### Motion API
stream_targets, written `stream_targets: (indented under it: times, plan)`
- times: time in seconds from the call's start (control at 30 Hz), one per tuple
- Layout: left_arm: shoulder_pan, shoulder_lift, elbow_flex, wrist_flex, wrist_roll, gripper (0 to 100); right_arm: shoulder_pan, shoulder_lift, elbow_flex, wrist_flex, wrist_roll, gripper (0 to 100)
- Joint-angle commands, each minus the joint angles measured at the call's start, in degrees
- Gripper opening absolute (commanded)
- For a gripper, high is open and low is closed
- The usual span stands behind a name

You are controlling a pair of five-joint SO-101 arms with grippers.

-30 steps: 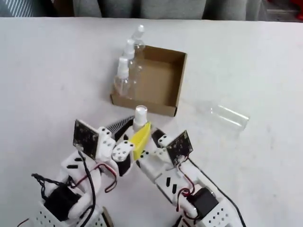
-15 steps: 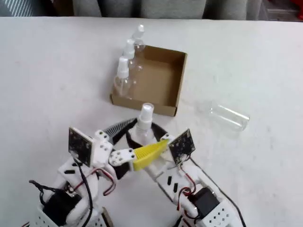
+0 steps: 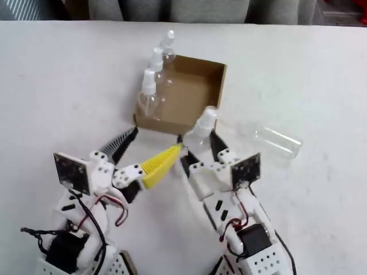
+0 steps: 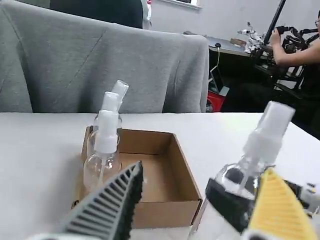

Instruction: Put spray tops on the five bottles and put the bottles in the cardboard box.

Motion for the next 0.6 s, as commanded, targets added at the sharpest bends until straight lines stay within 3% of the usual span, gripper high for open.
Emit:
stream_targets:
  times: [0.0, 0.27, 0.47, 0.57]
  plan:
    - [-0.48, -0.48, 2.29, -0.09, 0.53, 35, 3.74, -0.4, 0.53, -5.05, 0.0, 1.6]
    - [-2.15, -0.48, 12.57, -0.53, 0.09, 35, 4.7, -0.4, -0.09, -15.96, 4.31, 1.6]
    - [-4.26, -0.48, 17.58, -0.62, -1.14, 35, 8.04, 1.8, -6.77, -16.31, 4.31, 1.6]
    - [-4.26, -0.48, 18.81, -0.62, -5.63, 24, 8.75, 10.15, -12.66, -16.57, 4.13, 1.6]
